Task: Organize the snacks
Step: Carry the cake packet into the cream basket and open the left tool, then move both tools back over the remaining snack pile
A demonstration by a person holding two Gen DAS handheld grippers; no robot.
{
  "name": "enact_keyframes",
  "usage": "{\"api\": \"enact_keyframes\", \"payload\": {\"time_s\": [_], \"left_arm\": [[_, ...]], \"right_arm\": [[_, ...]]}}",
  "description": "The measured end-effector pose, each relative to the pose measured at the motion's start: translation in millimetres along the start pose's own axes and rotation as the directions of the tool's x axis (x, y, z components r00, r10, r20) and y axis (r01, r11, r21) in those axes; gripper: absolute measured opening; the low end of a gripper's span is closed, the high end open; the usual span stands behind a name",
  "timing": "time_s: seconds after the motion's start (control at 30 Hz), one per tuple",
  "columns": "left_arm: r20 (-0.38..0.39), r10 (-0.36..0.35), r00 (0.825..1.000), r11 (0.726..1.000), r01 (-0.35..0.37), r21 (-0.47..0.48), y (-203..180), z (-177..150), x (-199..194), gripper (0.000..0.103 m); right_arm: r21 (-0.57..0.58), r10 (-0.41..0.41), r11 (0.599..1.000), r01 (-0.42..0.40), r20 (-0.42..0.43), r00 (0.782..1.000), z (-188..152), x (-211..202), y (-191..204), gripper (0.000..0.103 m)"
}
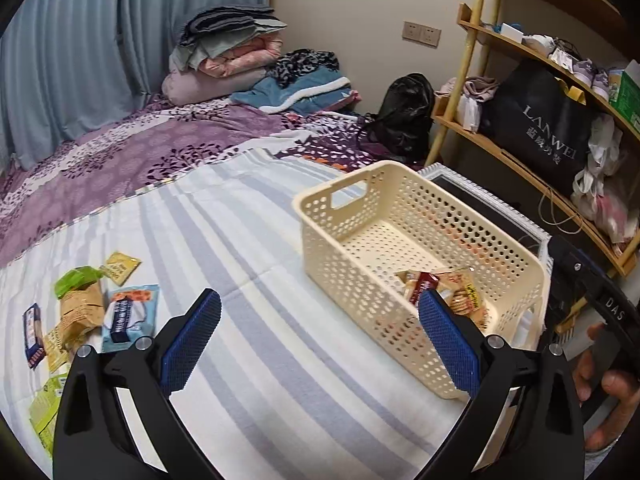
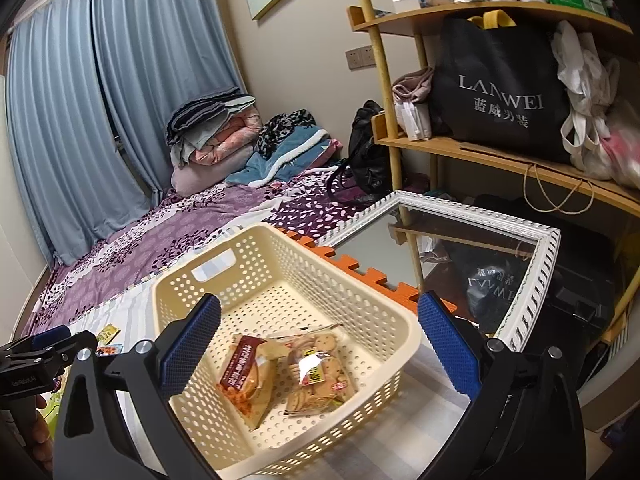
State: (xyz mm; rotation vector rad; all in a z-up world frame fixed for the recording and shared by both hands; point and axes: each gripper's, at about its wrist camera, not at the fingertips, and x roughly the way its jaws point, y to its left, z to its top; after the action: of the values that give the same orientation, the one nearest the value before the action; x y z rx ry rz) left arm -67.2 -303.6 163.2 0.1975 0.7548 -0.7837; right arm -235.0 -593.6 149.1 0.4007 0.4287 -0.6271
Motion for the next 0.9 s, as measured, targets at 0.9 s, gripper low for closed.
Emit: {"api": "enact_keyframes", "payload": {"time_s": [0.9], "left_arm": [[-0.003,0.124,0.992,0.971,-0.122,-0.204,115,-51,-40,0.1]], "right_arm": [[-0.13,0.127,0.983,-0.129,-0.029,0.992,-11,-10,89,0.098]]}}
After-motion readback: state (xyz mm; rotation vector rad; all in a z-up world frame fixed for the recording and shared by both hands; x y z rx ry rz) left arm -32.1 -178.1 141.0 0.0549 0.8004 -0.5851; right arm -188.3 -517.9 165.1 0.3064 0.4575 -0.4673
